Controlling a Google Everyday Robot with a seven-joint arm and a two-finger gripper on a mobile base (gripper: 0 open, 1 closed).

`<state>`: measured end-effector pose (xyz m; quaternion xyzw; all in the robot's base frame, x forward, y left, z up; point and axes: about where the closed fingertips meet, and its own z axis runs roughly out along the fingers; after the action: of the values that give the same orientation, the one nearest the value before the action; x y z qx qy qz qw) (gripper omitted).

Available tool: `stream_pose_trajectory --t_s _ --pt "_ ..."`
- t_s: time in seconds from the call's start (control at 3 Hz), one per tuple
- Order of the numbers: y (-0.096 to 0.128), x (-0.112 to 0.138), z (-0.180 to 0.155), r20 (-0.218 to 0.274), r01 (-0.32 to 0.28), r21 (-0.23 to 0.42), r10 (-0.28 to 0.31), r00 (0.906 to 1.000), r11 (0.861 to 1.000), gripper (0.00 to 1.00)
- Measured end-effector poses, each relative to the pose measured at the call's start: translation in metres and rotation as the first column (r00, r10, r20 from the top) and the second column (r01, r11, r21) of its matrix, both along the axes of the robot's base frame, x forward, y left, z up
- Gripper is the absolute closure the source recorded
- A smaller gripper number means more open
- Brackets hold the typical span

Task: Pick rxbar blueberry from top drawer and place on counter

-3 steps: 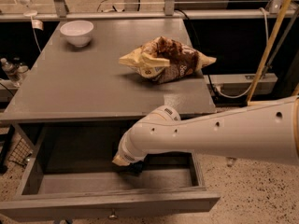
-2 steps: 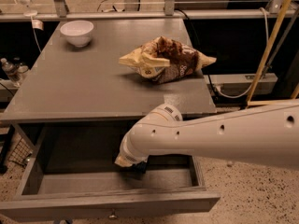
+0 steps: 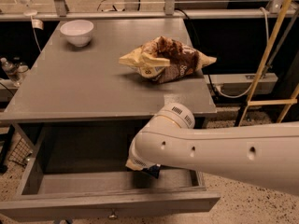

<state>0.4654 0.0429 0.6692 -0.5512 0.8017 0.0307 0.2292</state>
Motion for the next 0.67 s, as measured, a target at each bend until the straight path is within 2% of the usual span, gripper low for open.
stream_pose_trajectory --t_s 0.33,0.67 --pt "-0.0333 -0.0098 0.0369 0.042 0.062 -0.016 -0.061 0.9972 0.998 1.0" --pt "-0.0332 -0.0098 0.0369 0.042 0.062 -0.016 -0.061 0.9972 0.998 1.0"
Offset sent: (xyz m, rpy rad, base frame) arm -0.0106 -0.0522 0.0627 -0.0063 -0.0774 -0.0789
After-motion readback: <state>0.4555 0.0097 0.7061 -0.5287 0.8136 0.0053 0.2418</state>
